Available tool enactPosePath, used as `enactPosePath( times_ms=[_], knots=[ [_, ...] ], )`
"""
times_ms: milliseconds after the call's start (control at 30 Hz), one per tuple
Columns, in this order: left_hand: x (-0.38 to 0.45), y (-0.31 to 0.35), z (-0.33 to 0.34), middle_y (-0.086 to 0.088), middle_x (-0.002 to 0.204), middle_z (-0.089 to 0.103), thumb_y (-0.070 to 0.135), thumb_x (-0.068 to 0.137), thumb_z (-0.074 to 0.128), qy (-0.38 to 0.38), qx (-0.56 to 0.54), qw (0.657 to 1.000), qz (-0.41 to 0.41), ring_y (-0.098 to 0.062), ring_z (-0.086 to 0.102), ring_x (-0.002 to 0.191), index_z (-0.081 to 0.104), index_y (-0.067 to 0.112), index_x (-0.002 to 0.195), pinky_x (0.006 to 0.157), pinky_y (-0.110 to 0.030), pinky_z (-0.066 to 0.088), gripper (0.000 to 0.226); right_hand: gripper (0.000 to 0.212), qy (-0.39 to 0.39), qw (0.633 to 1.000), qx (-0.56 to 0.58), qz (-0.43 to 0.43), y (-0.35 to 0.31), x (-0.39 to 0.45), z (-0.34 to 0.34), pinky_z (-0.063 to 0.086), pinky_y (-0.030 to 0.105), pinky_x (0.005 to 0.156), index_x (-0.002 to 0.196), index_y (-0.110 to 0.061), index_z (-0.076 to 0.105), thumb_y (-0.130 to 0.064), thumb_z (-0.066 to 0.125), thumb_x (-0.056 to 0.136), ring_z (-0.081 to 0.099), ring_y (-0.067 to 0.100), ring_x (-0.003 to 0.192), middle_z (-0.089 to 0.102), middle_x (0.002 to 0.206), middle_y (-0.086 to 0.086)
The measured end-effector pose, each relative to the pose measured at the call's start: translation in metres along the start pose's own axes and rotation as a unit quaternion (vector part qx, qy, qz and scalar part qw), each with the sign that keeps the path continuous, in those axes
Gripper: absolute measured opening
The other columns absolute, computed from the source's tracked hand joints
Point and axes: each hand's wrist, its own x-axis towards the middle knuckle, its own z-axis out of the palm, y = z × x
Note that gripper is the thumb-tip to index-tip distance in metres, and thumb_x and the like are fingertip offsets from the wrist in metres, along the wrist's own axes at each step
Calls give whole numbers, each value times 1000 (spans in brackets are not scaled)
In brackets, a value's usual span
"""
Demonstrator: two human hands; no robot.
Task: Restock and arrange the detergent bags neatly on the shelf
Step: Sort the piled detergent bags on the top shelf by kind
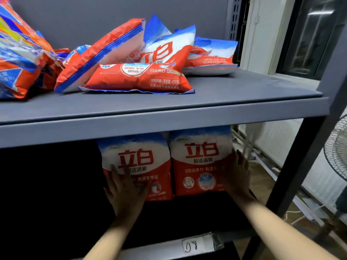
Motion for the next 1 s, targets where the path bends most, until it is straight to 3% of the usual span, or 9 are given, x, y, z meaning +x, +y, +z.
enactPosePath(
  times_ms=[100, 167, 267, 333, 667, 733, 800, 900, 1000],
  knots=[
    [-25, -2, 14, -9, 156, 14, 78, 78, 23, -58, 47, 988, 133, -43, 13, 139, 31, 34, 143, 98, -71, 22, 79, 72, -36, 996, -76, -21, 13, -31, 5, 34, 46, 103, 144, -24, 27, -56, 54, 86, 32, 30, 133, 32, 148, 6],
    [-31, -5, 22, -6, 156, 15, 68, 83, 28, -80, 64, 978, 180, -40, 9, 140, 28, 39, 143, 93, -75, 23, 67, 78, -71, 994, -78, 15, 20, -40, 14, 37, 43, 101, 145, -28, 26, -67, 48, 81, 34, 29, 131, 34, 147, 4],
    [-24, -4, 28, -4, 159, 3, 48, 85, 56, -88, 66, 977, 182, -43, -3, 142, 17, 43, 147, 94, -79, 18, 73, 91, -119, 990, -70, 4, 30, -34, 31, 35, 41, 99, 148, -30, 23, -80, 33, 72, 33, 29, 133, 35, 149, 1],
    [-21, 0, 29, -2, 159, -3, 37, 83, 65, -94, 59, 978, 176, -42, -9, 142, 15, 44, 147, 97, -79, 13, 81, 87, -138, 989, -51, 3, 33, -22, 36, 34, 42, 101, 149, -31, 20, -72, 45, 77, 31, 30, 135, 32, 152, 0],
    [-17, 14, 13, 2, 158, -16, 41, 92, 51, -153, 68, 974, 150, -36, -23, 140, 5, 45, 148, 109, -69, 5, 72, 88, -197, 978, -68, -7, 27, -11, 29, 30, 47, 106, 150, -35, 11, -70, 49, 79, 23, 33, 139, 23, 156, 2],
    [-17, 17, 2, 3, 159, -9, 42, 93, 49, -175, 60, 971, 152, -34, -16, 143, 16, 43, 147, 114, -60, 7, 64, 90, -224, 972, -72, -2, 26, -14, 24, 30, 50, 107, 149, -38, 10, -73, 47, 76, 20, 33, 141, 19, 157, -1],
    [-17, 21, -6, 1, 157, 16, 37, 93, 52, -191, 8, 972, 139, -30, 7, 145, 37, 35, 141, 116, -50, 19, 50, 92, -238, 968, -77, -10, 21, -20, 13, 31, 50, 108, 148, -43, 11, -81, 38, 68, 19, 32, 143, 16, 158, -5],
    [-20, 35, -29, -1, 130, 56, 35, 95, 49, -216, -77, 969, 91, -19, 51, 120, 56, 25, 124, 100, -38, 45, 32, 82, -258, 963, -81, -11, 12, -27, -8, 31, 47, 109, 149, -36, 19, -70, 46, 79, 26, 31, 141, 19, 158, -4],
    [-24, 52, -56, 1, 124, 60, 36, 97, 45, -205, -39, 974, 87, -19, 57, 112, 59, 26, 121, 93, -33, 47, 30, 69, -267, 960, -86, -21, 2, -31, -24, 34, 44, 110, 148, -34, 24, -55, 49, 88, 34, 29, 138, 28, 155, -2]
  ],
)
